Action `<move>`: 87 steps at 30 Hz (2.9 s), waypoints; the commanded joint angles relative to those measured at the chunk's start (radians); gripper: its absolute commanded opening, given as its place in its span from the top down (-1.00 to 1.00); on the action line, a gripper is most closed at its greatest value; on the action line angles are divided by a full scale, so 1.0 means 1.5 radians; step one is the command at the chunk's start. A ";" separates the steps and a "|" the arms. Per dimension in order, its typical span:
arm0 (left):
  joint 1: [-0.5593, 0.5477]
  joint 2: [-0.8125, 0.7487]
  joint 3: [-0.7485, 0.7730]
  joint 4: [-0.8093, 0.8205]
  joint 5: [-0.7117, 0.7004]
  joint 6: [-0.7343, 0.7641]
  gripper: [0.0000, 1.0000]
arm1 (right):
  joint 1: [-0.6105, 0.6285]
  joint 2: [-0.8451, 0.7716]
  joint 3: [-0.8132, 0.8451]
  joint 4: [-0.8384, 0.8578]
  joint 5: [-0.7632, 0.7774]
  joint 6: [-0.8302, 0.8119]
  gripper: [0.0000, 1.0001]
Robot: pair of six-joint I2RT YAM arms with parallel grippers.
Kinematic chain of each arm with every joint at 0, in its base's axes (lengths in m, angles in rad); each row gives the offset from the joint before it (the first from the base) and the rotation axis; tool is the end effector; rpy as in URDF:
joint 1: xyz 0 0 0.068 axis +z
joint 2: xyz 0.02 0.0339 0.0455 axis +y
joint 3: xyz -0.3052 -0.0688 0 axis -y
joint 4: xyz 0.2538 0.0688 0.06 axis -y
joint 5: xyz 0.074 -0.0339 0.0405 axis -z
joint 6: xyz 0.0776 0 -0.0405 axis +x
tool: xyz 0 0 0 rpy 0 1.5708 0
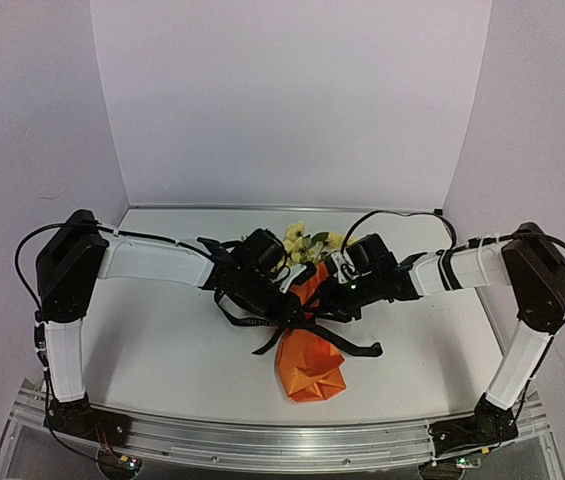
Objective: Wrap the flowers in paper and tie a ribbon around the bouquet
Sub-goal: Tie the half-tied ribbon around the folded bouquet.
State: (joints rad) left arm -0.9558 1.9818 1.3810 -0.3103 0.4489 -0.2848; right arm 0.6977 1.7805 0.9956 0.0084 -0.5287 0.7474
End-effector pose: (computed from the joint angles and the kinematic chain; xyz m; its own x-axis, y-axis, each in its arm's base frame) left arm 0.2456 -0.4061 0.1856 -0.6874 0.5344 -0.4918 0.7254 0.4717 -0.5013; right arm 0.2860 0.2909 0.1763 -0.9584 -0.0376 -0.2829 -0.2441 0.6218 0.7442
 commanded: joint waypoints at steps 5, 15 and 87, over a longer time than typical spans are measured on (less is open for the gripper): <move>-0.001 0.011 0.008 -0.019 -0.027 -0.009 0.84 | -0.013 -0.006 -0.018 0.037 -0.017 -0.002 0.19; -0.001 0.000 -0.018 0.006 -0.020 -0.016 0.95 | -0.013 0.026 -0.009 0.059 -0.052 0.018 0.20; -0.001 0.005 -0.019 0.009 -0.013 -0.003 0.98 | 0.007 -0.075 -0.025 -0.117 0.043 -0.060 1.00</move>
State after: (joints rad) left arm -0.9550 1.9995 1.3628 -0.2945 0.4255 -0.3094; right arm 0.7029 1.7425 0.9702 -0.1082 -0.5604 0.6985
